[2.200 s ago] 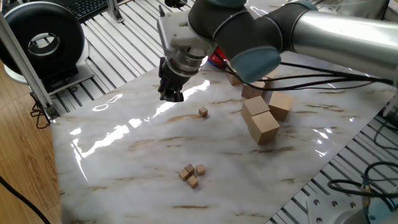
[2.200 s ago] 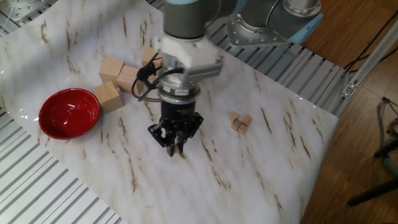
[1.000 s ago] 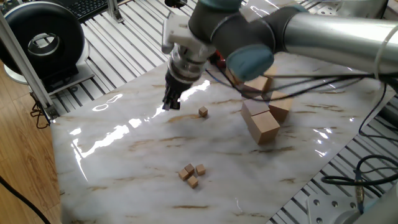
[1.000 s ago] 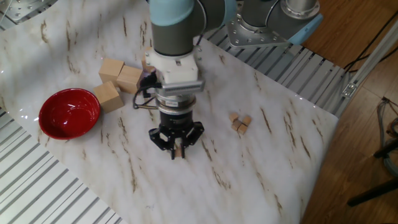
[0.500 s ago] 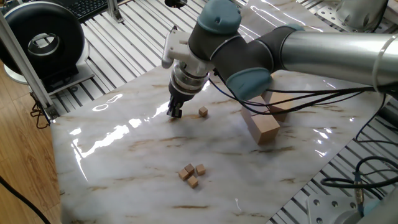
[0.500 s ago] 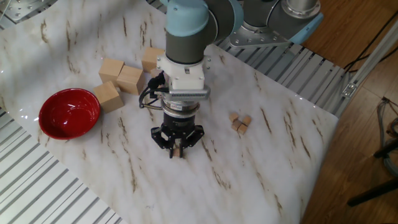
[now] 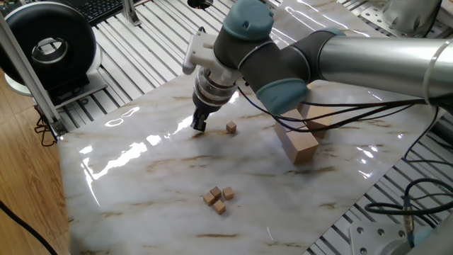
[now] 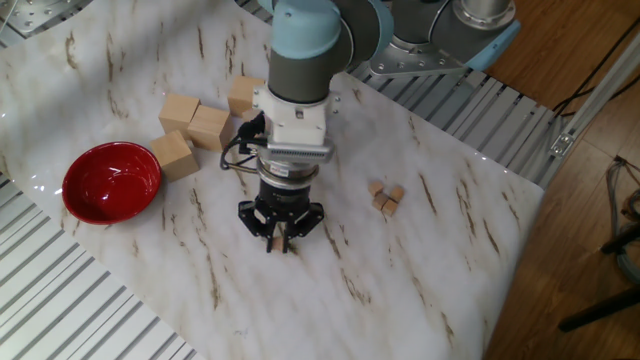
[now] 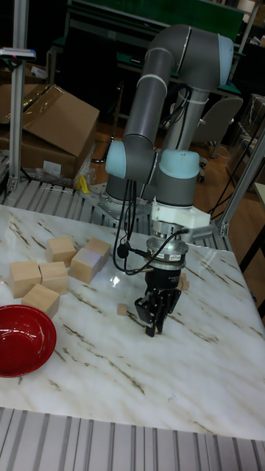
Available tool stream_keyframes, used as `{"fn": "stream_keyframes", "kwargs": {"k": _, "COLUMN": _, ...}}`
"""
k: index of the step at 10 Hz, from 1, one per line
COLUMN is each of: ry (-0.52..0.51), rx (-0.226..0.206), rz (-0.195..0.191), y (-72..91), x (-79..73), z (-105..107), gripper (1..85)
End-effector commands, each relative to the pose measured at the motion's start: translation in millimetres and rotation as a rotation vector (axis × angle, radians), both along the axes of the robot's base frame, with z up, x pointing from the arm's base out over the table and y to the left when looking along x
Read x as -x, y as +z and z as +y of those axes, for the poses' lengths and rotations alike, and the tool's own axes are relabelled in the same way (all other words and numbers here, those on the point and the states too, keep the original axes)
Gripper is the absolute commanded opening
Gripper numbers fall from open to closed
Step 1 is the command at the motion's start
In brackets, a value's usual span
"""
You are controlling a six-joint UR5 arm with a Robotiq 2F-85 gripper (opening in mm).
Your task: Stack the blocks into a pyramid shape
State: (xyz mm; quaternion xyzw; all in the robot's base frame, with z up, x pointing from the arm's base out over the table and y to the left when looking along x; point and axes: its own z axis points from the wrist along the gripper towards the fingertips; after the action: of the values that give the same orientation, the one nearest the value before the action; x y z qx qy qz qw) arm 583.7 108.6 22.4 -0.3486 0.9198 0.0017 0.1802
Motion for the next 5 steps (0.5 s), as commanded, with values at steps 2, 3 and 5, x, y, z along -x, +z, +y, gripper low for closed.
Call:
{"fn": "stream_keyframes", "kwargs": {"k": 2, "ry": 0.016, "rx": -0.079, "rz": -0.012, "y": 9.8, "x": -6.7, "z": 14, "gripper": 31.3}}
{"fn": "stream_keyframes", "kwargs": {"k": 3, "ry": 0.031, "rx": -0.091, "rz": -0.018, "y": 10.6, "x": -7.6, "z": 18, "gripper": 35.3}}
{"fn": "stream_keyframes", "kwargs": {"k": 5, "ry": 0.067, "rx": -0.104, "rz": -0.03, "y": 12.2, "x": -9.0, "z": 25, "gripper": 53.0}}
